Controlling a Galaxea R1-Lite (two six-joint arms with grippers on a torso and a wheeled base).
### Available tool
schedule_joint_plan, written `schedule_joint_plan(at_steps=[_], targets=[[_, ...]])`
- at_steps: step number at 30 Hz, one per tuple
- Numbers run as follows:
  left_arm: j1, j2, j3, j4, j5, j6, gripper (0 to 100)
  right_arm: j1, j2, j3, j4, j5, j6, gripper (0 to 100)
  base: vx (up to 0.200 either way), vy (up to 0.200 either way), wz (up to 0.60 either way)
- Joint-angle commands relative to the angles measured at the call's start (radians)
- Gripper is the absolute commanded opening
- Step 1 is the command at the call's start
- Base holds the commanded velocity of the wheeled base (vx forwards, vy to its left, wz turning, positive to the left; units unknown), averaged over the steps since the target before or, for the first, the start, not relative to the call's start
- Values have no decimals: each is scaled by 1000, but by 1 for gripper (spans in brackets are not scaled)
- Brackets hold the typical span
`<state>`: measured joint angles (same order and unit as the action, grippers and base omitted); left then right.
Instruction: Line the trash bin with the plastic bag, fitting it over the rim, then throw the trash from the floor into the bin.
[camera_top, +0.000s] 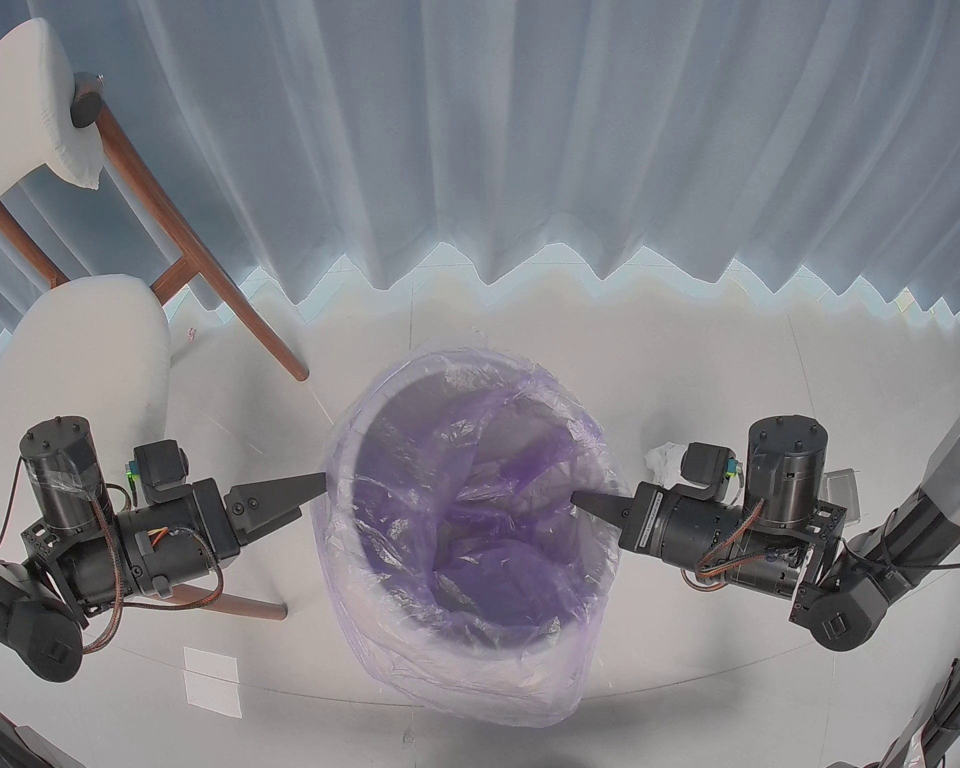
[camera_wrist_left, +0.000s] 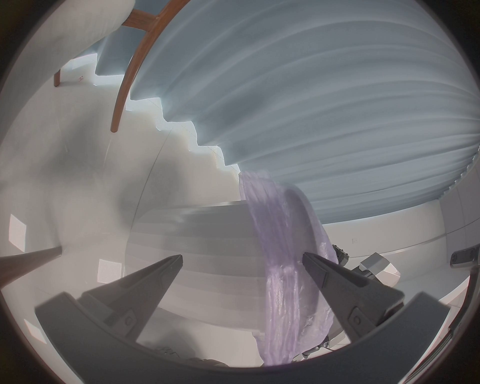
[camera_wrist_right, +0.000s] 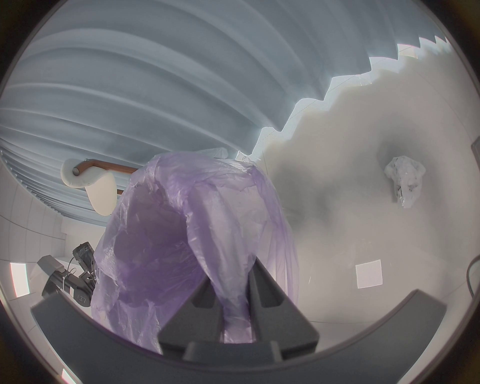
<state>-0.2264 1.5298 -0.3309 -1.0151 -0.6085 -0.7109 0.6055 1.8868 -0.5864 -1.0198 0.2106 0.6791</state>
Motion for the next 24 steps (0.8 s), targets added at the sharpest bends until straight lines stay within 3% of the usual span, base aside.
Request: schedule_joint_plan(at_steps=[1,8,18,19,24], targets=[[-2,18,-2,0,4,1,100,5,-2,0,0,-2,-4,0,0,0,0],[-36,52,-4,-5,65,25,100,11,0,8,0,-2,-6,0,0,0,0],[-59,49,9,-19,69,25,100,25,8,19,0,-2,-32,0,0,0,0],[-60,49,9,-19,70,25,0,25,8,19,0,-2,-32,0,0,0,0],[-71,52,12,-19,70,22,0,25,3,17,0,-2,-30,0,0,0,0]])
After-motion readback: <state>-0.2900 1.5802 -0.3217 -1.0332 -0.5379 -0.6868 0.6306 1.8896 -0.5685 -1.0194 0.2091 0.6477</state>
